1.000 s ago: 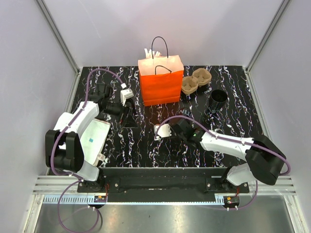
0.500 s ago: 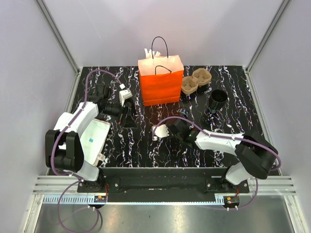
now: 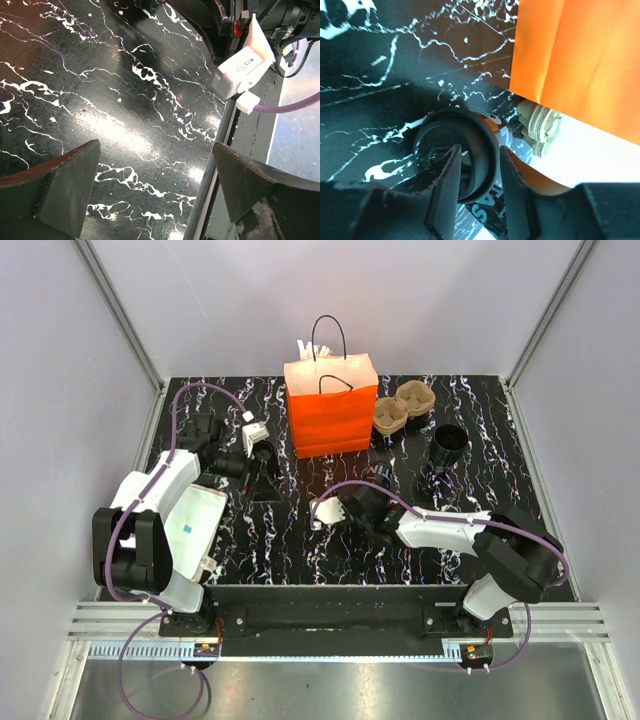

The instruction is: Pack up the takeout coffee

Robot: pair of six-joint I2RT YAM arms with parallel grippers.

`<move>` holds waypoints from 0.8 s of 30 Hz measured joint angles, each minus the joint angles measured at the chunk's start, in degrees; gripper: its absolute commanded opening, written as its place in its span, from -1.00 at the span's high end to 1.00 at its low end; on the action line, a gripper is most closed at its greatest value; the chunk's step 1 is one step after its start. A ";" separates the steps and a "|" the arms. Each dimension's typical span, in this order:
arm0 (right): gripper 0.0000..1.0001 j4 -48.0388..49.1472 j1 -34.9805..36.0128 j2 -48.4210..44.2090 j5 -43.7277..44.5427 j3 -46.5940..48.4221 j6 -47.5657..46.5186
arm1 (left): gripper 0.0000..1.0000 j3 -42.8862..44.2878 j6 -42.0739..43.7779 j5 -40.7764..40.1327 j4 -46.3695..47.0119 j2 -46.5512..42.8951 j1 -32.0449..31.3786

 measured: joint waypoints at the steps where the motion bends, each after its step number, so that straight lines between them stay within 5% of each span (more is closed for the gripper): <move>1: 0.16 0.09 0.00 0.02 0.39 0.00 -0.22 | -0.98 0.00 0.00 0.04 0.02 -0.02 0.09; 18: 0.18 -0.83 0.09 -0.83 2.51 -1.27 -1.33 | -0.98 0.00 0.17 0.98 -0.07 -0.02 1.01; 24: 0.79 0.55 0.09 -0.66 2.75 -1.66 -1.97 | -0.98 0.00 0.20 1.38 -0.07 0.00 1.22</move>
